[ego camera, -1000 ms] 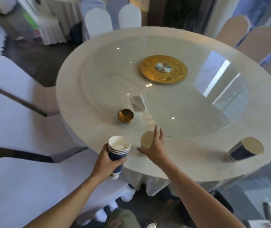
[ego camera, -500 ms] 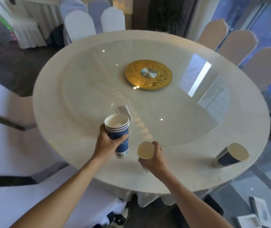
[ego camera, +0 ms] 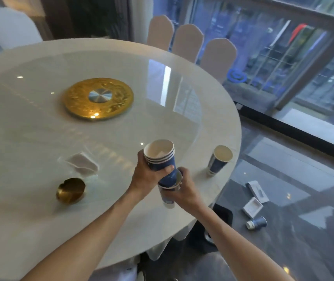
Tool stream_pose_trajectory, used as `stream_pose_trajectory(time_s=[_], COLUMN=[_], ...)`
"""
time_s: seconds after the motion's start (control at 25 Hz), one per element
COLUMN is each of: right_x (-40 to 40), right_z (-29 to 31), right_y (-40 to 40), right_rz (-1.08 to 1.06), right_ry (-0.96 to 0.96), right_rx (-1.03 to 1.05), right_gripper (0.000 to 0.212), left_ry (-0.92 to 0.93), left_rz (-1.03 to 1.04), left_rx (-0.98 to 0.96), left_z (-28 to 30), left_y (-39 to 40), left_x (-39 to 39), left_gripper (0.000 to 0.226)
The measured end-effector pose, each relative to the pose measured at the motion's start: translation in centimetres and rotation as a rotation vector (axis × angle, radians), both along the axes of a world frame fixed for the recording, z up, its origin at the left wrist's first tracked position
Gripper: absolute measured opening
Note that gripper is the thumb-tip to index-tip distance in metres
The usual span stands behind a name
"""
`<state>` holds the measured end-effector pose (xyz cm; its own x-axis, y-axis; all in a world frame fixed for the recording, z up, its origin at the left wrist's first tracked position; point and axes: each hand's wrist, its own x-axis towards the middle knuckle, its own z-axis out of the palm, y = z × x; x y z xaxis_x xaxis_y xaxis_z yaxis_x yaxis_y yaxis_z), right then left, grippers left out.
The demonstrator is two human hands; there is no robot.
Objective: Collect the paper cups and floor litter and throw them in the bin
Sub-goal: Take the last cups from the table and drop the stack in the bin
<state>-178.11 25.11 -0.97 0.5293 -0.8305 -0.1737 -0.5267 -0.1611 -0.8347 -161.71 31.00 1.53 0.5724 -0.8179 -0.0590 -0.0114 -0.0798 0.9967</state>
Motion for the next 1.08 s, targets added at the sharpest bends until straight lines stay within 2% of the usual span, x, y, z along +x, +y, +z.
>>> stream_pose_trajectory(time_s=[0.08,0.2,0.4,0.6,0.8,0.84,1.0,1.08], right_x=[-1.4,-2.9,-4.4,-6.0,-8.9,-9.7,-12.5,-13.1], right_z=[0.7,1.2,0.8,0.5,1.5,1.9,2.2,1.5], right_y=[-0.5,-1.2,-2.0,-3.6,-8.2,-9.7,-16.0,-18.6], right_rz=[-0.040,-0.104,-0.166,-0.120,0.008,-0.007,-0.128,-0.150], right_ry=[-0.008,-0.044,-0.086,-0.111,-0.035,-0.031,0.043,0.097], right_rx=[-0.017,-0.031,-0.012,0.023,0.011,-0.001,-0.169,-0.205], right_gripper=[0.078,0.078,0.081,0.078,0.102,0.104,0.090,0.092], left_ry=[-0.018,-0.051,-0.031,0.005,-0.043,-0.051,-0.079,-0.086], left_rz=[-0.150,-0.314,-0.434,-0.403,-0.291,-0.261,-0.123,-0.060], left_rx=[0.044,0.106,0.143,0.177,0.220,0.225,0.240,0.248], left_z=[-1.3,-2.7,-4.1,-4.6,-3.6,-3.4,-2.5,-2.1], left_y=[-1.0,-1.8,-3.2,-4.6,-7.5,-8.1,-10.4,-11.4], left_x=[-1.3,-2.5,-3.5,-4.9,-6.4,-6.7,-7.9,-8.5], left_gripper=[0.096,0.108,0.098,0.095,0.089,0.090,0.095,0.094])
